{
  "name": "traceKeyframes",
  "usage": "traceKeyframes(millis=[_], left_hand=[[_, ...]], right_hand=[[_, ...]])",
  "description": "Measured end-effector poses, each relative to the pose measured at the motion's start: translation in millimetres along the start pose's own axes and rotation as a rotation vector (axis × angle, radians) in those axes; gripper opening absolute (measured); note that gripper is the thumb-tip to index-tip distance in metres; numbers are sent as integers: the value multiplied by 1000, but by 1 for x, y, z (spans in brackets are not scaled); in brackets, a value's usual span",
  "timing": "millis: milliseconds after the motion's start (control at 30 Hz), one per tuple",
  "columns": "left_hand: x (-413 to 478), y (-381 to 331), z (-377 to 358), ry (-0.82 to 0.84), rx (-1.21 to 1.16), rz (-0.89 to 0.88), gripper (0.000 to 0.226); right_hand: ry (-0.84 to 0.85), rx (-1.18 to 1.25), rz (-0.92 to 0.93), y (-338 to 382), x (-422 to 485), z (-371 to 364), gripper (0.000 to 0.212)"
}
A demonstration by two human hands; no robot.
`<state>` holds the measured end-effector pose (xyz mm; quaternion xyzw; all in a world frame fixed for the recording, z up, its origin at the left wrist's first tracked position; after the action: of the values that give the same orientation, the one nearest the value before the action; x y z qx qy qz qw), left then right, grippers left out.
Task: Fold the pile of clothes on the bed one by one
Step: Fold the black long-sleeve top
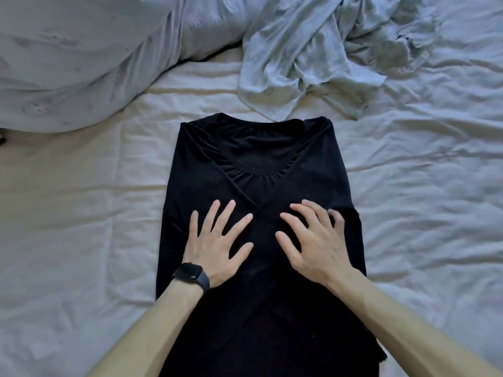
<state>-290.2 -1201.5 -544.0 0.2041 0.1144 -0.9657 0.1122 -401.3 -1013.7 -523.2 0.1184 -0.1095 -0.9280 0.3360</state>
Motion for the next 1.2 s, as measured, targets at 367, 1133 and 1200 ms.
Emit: traceKeyframes(millis=[367, 1133, 1200], left_hand=[[182, 88, 109, -230, -155, 314, 61], [79, -9, 46, -329, 1, -137, 66], [22, -43, 13, -230, -8, -209, 70]], right_hand=[[142, 98, -252, -81, 209, 41, 38], [-433, 282, -333, -42, 122, 29, 47], [-340, 199, -243, -16, 60, 13, 51]])
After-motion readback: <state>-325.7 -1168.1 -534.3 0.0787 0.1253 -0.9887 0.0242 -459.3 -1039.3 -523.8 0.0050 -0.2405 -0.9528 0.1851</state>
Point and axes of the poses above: each hand's wrist, its own x-axis towards the middle knuckle, its own z-axis out of the back of the hand, y = z × x, the point moved 5 cm from there along x, towards the middle knuckle, and after that the axes turned 2 degrees about y, right-handed, at the moved point
